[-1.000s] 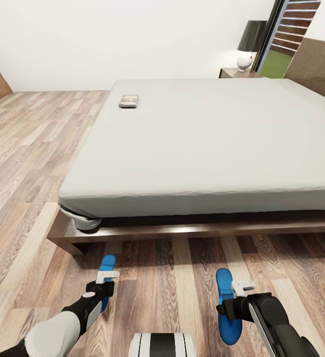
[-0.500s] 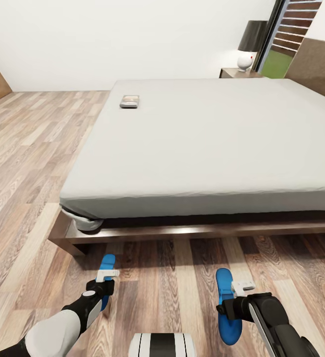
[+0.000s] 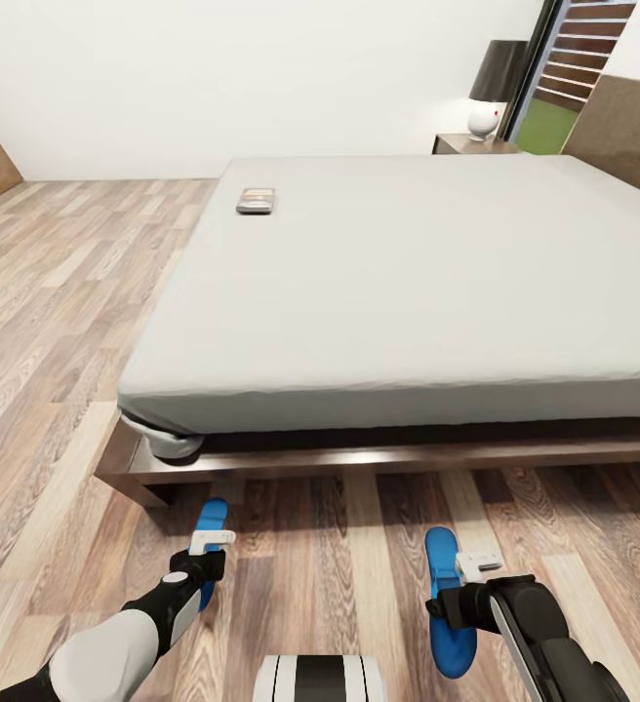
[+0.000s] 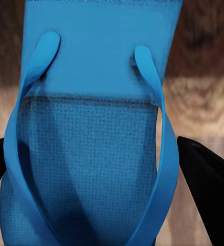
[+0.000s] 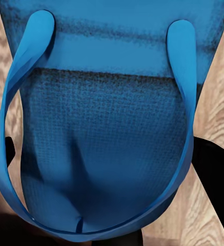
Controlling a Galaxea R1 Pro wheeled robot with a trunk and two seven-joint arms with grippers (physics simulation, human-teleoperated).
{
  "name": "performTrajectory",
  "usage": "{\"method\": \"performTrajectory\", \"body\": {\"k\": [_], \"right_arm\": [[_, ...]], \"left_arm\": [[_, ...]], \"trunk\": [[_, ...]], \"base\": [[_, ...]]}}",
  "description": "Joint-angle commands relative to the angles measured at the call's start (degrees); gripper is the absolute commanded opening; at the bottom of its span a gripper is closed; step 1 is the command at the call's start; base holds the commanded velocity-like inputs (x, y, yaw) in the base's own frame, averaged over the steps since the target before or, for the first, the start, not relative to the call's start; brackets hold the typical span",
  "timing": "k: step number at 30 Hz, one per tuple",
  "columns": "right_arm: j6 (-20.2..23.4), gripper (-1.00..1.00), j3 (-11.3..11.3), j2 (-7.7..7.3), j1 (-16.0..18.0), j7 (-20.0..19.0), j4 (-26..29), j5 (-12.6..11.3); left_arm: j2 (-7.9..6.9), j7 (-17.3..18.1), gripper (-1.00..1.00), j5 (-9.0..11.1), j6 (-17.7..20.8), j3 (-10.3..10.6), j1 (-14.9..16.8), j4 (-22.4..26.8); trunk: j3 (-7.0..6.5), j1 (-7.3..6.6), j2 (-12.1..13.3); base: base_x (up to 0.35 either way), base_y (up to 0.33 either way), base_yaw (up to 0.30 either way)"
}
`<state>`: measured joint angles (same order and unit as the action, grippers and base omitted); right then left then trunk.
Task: In the bedroom, move the book from the bed onto either nightstand, and place the two sandals side by side next to the bed.
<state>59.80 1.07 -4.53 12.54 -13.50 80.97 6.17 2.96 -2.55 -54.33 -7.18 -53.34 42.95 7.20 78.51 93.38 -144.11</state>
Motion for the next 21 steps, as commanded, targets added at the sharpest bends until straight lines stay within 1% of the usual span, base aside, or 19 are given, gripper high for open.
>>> {"method": "performTrajectory", "body": {"k": [1, 10, 21], "right_arm": [[0.20, -1.00, 0.07, -0.04, 0.03, -0.48, 0.06, 0.59], [0.20, -1.00, 0.07, -0.04, 0.03, -0.48, 0.35, 0.56], [0.20, -1.00, 0.07, -0.04, -0.22, -0.48, 1.61, 0.47]], "left_arm": [[0.02, -0.28, -1.00, -0.71, -0.40, -0.34, 0.03, -0.01], [0.02, -0.34, -1.00, -0.75, -0.79, -0.33, 0.02, -0.03], [0.02, -0.35, -1.00, -0.74, -0.85, -0.33, -0.01, -0.08]], "trunk": [[0.04, -0.01, -0.01], [0.04, -0.01, -0.01], [0.04, -0.01, -0.01]], "base": [[0.022, 0.007, 0.000], [0.053, 0.002, 0.000], [0.008, 0.009, 0.000]]}}
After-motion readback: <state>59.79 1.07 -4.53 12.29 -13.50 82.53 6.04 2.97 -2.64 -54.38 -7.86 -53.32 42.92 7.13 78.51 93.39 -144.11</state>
